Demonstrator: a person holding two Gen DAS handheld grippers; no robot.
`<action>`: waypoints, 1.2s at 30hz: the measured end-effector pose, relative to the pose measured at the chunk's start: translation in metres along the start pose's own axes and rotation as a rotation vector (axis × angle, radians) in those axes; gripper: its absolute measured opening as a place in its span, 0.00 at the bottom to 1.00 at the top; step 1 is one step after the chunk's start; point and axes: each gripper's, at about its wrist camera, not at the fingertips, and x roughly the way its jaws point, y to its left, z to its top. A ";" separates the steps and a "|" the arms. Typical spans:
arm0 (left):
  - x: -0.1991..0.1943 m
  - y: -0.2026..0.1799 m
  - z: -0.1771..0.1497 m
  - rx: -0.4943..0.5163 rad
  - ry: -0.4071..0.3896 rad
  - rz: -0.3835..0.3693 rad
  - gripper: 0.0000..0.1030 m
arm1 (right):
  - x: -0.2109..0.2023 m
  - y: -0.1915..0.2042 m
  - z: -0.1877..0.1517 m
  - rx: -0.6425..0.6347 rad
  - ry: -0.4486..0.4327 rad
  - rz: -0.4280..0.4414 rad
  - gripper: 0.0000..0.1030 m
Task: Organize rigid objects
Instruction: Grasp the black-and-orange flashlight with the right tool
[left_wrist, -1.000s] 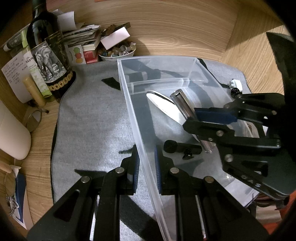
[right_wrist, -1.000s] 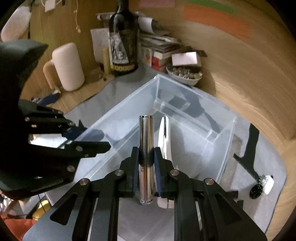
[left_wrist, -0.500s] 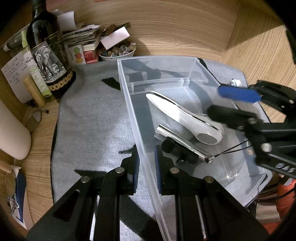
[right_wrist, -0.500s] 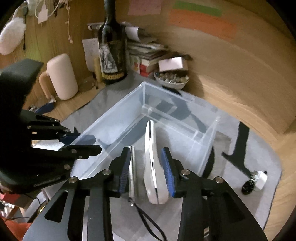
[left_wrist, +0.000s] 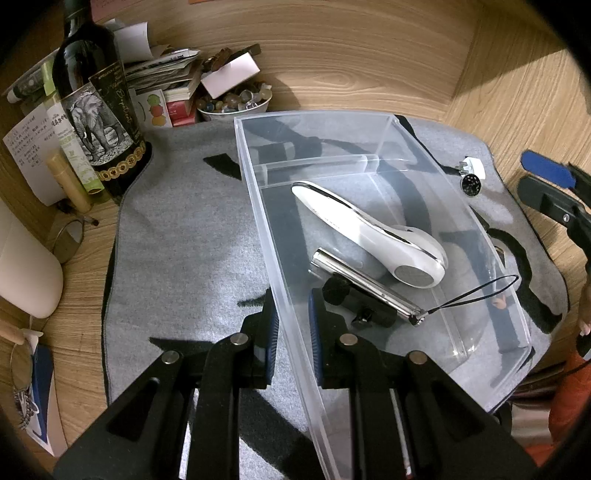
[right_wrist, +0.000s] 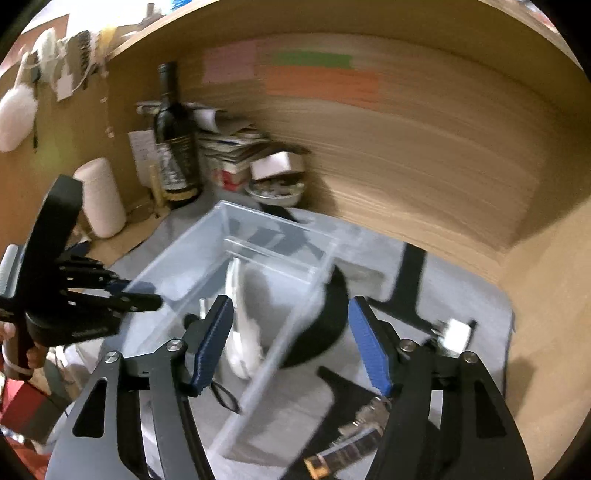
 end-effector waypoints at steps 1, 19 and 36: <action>0.000 0.000 0.000 0.000 0.000 0.000 0.14 | -0.002 -0.006 -0.003 0.015 0.002 -0.010 0.60; 0.000 0.000 0.000 0.002 0.001 0.006 0.14 | 0.026 -0.044 -0.101 0.148 0.227 -0.132 0.60; 0.000 -0.001 0.001 0.006 -0.002 0.010 0.14 | 0.022 -0.064 -0.119 0.184 0.222 -0.143 0.23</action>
